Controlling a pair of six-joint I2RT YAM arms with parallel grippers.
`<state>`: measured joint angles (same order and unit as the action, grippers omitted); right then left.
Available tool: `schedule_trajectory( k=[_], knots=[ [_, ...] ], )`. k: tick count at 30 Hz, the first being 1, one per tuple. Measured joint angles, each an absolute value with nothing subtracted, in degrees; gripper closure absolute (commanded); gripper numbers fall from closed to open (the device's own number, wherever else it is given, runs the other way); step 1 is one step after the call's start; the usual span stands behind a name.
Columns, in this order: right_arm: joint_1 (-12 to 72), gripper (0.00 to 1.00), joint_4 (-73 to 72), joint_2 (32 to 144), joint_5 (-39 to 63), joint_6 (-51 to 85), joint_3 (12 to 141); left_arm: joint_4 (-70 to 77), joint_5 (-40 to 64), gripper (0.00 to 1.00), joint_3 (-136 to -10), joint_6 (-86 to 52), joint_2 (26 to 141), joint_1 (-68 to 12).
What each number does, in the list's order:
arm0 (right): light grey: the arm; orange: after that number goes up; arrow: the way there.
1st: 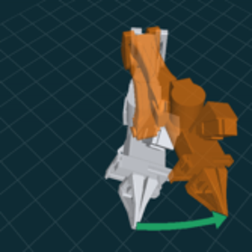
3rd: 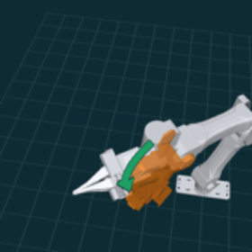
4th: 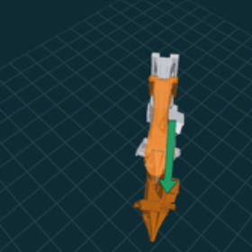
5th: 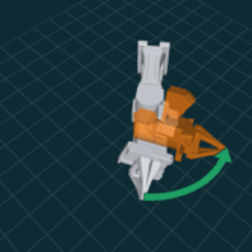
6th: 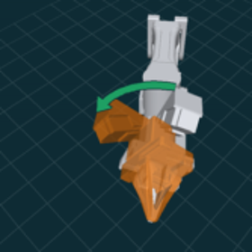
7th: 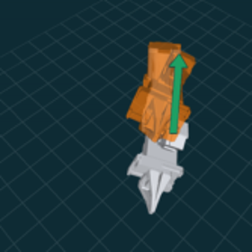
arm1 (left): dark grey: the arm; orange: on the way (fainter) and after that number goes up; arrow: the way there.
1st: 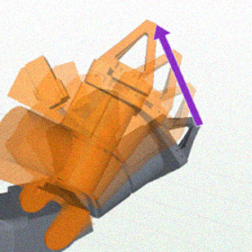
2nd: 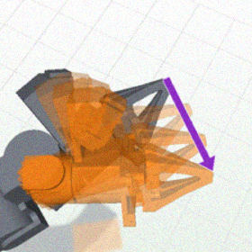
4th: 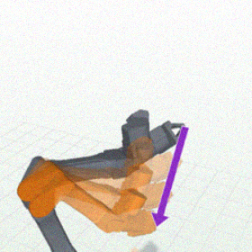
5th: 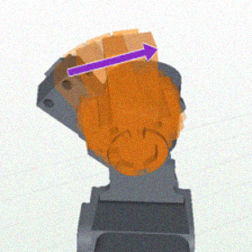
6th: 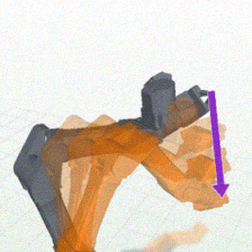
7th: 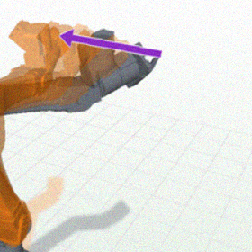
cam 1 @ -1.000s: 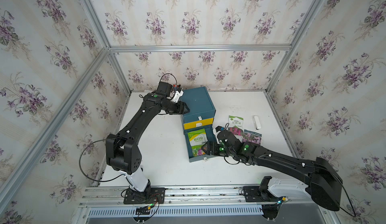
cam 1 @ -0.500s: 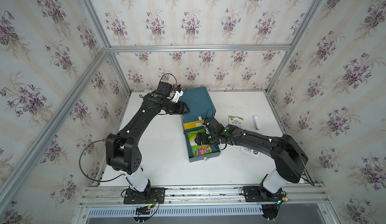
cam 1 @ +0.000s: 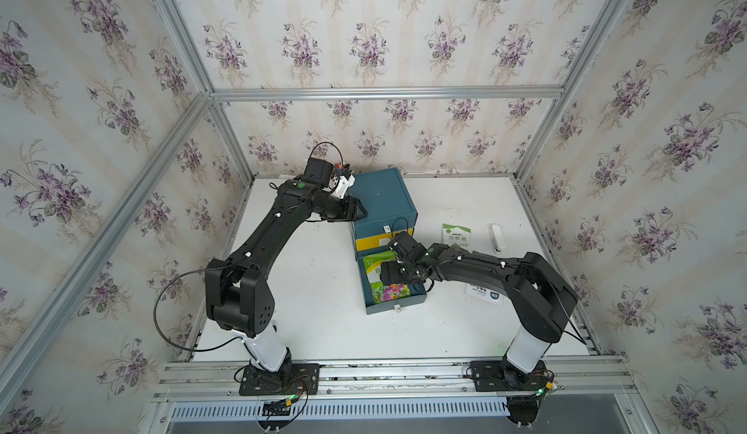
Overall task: Take the seed bags out of the drawer
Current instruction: Pick up the seed packet from the drawer.
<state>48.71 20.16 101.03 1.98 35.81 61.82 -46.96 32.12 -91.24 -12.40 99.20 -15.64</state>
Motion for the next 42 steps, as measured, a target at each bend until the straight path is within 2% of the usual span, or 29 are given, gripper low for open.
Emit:
schedule_trajectory(
  k=[5,17,42],
  knots=[
    [48.69,0.15,19.18,102.59,2.26,35.81,61.8,-47.07,32.12,0.36,-91.35,-12.4,99.26,-15.64],
    [48.69,0.52,15.51,103.88,6.5,36.05,61.14,-47.33,32.05,0.36,-91.59,-12.32,99.31,-15.66],
    [48.58,1.0,13.1,105.43,7.97,37.63,60.47,-47.4,31.35,0.36,-91.53,-12.16,99.0,-15.73]
  ],
)
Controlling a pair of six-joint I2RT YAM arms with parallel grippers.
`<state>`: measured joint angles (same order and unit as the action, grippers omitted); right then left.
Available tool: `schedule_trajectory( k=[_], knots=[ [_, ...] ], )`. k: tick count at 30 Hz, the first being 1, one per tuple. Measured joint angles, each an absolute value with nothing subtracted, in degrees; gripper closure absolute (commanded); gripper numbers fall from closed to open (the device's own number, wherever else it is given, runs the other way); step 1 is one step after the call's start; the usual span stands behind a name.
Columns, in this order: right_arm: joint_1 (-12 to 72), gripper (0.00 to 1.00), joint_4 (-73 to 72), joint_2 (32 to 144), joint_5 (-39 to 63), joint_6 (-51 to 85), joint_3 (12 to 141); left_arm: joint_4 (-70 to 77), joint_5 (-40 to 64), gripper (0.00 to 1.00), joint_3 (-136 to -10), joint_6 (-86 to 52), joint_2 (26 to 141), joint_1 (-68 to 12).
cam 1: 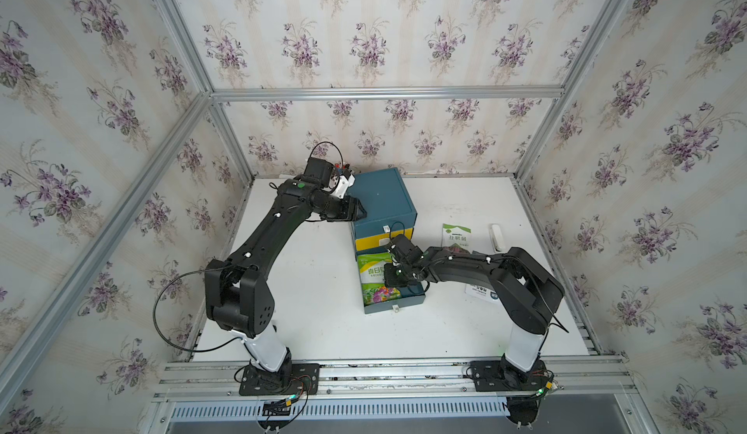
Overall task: Take the seed bags out of the drawer
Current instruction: Pick up the seed packet from the drawer.
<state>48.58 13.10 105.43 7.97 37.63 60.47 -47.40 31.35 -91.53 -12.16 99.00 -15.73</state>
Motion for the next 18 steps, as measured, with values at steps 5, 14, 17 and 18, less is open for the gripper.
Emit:
schedule_trajectory(
  k=[5,14,17,18],
  knots=[
    [48.58,1.0,13.17,105.38,7.97,37.71,60.53,-47.4,31.33,0.36,-91.53,-12.14,99.0,-15.73],
    [48.58,1.0,14.98,103.2,7.97,37.52,60.86,-47.44,31.33,0.36,-91.53,-12.01,98.98,-15.73],
    [48.4,1.0,15.38,101.73,7.99,37.54,61.01,-47.44,31.33,0.36,-91.53,-12.01,98.96,-15.73],
    [48.36,1.0,15.49,101.27,8.01,37.56,61.06,-47.46,31.33,0.36,-91.53,-11.99,98.94,-15.73]
  ],
)
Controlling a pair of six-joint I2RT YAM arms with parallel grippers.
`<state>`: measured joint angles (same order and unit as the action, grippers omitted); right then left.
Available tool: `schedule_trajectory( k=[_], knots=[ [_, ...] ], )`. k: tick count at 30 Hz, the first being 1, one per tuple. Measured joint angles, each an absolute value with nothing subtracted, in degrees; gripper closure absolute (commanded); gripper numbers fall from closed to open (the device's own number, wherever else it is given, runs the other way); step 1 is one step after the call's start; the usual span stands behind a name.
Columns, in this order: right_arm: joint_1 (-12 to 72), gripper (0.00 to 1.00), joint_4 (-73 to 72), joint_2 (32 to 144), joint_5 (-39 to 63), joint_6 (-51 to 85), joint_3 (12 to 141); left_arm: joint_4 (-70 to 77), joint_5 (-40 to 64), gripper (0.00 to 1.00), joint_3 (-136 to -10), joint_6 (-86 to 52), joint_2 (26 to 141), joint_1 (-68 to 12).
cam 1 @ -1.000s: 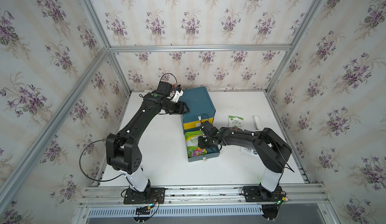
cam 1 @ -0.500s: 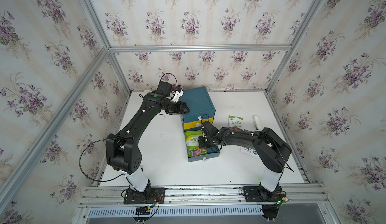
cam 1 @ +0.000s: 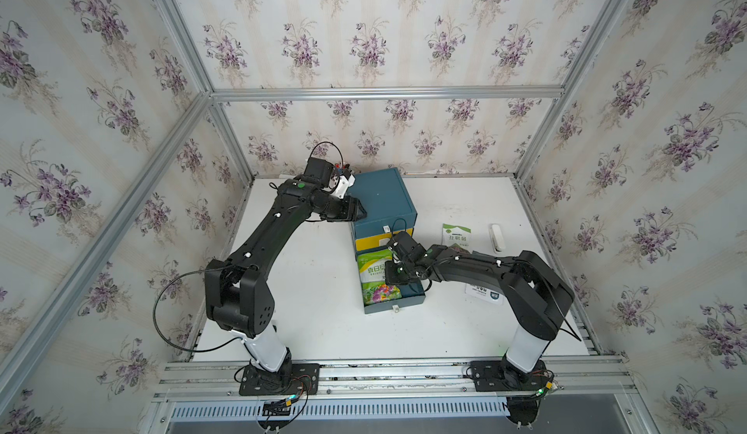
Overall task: Take the seed bags out of the drawer
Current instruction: Pick up the seed packet from the drawer.
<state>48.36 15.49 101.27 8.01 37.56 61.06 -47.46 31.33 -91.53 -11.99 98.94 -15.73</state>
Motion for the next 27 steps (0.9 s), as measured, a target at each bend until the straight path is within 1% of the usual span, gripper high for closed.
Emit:
schedule_trajectory(
  k=[18,27],
  knots=[
    [47.46,1.0,21.1,91.46,8.69,39.51,60.2,-47.51,31.31,0.36,-91.44,-11.75,98.59,-15.73],
    [46.87,1.0,24.36,83.05,8.8,40.66,55.42,-47.51,31.31,0.36,-91.37,-11.75,98.39,-15.73]
  ],
)
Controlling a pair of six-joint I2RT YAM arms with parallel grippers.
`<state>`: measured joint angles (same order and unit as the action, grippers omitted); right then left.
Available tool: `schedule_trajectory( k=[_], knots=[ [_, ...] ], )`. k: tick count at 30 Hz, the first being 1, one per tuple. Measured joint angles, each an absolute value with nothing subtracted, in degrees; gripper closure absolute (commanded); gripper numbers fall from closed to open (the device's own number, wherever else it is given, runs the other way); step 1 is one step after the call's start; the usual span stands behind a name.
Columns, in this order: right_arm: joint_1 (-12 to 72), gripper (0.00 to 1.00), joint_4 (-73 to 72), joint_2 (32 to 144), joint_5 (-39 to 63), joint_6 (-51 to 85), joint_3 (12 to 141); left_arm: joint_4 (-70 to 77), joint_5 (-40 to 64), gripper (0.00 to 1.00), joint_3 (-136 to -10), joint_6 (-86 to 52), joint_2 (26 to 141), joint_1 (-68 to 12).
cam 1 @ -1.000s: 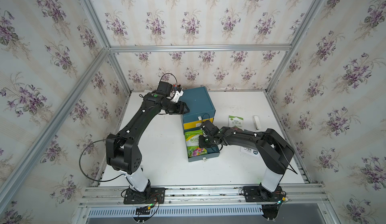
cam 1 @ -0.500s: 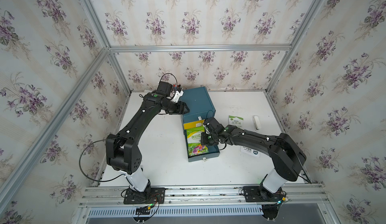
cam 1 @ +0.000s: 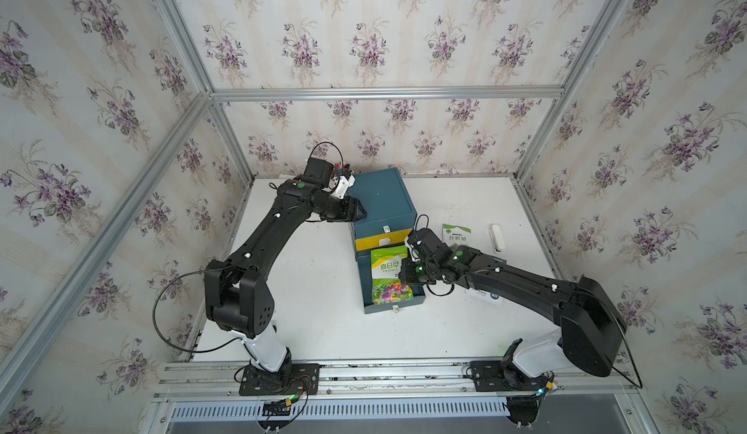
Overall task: Take the seed bags out of the drawer
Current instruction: Pick up the seed packet from the drawer, then place the seed packet at the center of the board.
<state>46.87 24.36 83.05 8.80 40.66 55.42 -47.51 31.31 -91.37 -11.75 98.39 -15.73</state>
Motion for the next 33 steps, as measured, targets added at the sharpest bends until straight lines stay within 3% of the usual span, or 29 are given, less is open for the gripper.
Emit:
schedule_trajectory(
  k=[7,17,23,33],
  knots=[
    [44.38,1.0,29.39,72.44,8.32,41.56,52.34,-47.51,31.29,0.36,-91.37,-11.75,98.32,-15.73],
    [33.5,1.0,38.89,60.4,7.27,37.34,49.65,-48.05,31.29,0.36,-91.92,-11.73,98.67,-15.73],
    [27.31,1.0,41.74,59.05,6.92,33.82,47.0,-48.45,31.29,0.36,-92.31,-11.31,98.85,-15.73],
    [24.73,1.0,42.33,60.88,6.87,29.45,43.07,-49.12,31.29,0.36,-92.77,-10.61,99.04,-15.73]
  ],
)
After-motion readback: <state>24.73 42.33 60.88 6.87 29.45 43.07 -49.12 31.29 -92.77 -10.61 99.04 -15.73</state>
